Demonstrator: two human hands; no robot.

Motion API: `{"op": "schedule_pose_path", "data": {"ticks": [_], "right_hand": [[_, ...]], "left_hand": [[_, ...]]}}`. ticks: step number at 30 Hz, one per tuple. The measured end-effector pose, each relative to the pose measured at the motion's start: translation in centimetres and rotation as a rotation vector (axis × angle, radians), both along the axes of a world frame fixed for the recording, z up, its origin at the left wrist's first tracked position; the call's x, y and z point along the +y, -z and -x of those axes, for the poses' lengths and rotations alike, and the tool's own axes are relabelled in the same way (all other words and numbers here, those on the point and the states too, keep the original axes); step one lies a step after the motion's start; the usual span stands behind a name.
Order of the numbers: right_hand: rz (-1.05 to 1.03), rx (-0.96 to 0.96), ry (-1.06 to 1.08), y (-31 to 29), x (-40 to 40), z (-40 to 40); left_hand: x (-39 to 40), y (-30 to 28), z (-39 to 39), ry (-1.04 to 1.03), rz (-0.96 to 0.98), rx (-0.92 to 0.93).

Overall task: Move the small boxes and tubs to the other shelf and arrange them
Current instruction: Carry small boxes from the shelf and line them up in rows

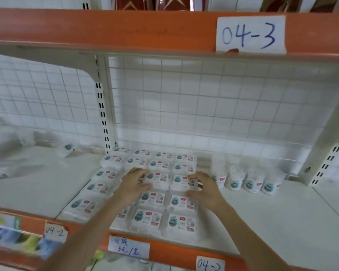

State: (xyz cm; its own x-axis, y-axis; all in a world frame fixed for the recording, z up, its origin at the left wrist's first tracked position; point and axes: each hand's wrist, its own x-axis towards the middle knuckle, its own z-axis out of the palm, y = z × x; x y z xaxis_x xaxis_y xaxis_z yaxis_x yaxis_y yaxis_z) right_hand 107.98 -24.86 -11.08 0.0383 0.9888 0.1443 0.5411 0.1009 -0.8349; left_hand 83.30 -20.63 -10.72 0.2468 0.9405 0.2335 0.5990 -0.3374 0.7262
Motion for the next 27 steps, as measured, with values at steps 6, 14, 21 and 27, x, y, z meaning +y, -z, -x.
{"op": "schedule_pose_path", "data": {"ticks": [6, 14, 21, 27], "right_hand": [[0.017, -0.177, 0.010, -0.8, -0.2, 0.2], [0.041, -0.192, 0.110, -1.1, -0.7, 1.1], [0.074, -0.152, 0.189, -1.1, -2.1, 2.7], [-0.001, -0.374, 0.222, -2.3, -4.7, 3.4]], "left_hand": [[0.3, 0.3, -0.2, -0.012, -0.084, 0.051], [0.3, 0.2, -0.1, 0.019, -0.128, 0.121], [-0.3, 0.0, -0.2, 0.015, -0.122, 0.150], [-1.3, -1.3, 0.5, 0.081, -0.105, 0.238]]}}
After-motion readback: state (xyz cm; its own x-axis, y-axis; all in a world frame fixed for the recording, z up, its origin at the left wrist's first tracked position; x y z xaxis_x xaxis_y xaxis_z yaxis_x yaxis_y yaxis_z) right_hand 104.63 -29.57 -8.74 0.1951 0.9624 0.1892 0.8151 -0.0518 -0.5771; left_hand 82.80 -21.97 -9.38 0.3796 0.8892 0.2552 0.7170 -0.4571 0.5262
